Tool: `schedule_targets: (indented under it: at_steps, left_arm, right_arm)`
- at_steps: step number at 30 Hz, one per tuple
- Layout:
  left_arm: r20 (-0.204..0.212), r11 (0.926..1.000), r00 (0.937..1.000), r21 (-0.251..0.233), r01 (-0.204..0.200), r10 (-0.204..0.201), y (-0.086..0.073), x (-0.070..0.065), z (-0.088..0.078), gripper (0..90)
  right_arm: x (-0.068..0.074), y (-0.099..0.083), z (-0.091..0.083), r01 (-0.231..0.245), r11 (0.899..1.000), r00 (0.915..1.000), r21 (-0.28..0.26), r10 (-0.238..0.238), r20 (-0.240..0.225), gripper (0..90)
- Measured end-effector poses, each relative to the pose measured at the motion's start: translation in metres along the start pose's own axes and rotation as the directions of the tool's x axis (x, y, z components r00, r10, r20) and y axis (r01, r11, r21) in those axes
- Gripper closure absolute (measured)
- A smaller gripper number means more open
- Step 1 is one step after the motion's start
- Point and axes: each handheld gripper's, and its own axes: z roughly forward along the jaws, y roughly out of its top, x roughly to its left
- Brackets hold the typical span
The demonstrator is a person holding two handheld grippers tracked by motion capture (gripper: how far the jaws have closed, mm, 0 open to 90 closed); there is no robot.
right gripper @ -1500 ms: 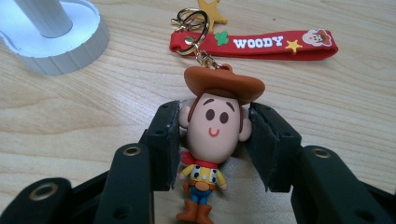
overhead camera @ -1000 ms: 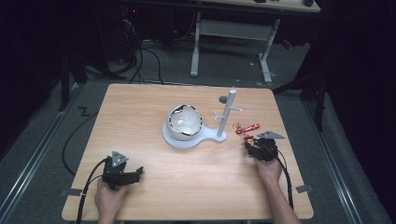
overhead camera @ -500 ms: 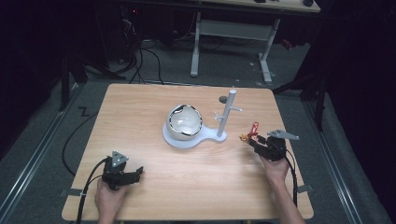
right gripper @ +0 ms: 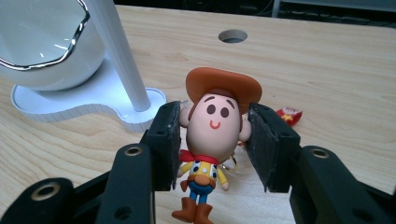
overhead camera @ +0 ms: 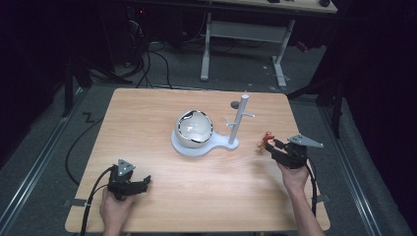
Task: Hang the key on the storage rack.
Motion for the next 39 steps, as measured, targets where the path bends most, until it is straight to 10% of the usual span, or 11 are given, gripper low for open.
schedule_targets:
  at_steps: [39]
  left_arm:
    - [0.0, 1.0, 1.0, 0.0, 0.0, 0.0, 0.0, 0.0, 0.0, 17.0]
  right_arm:
    - [0.021, 0.043, -0.052, 0.053, 0.982, 0.996, -0.179, -0.065, -0.061, 56.5]
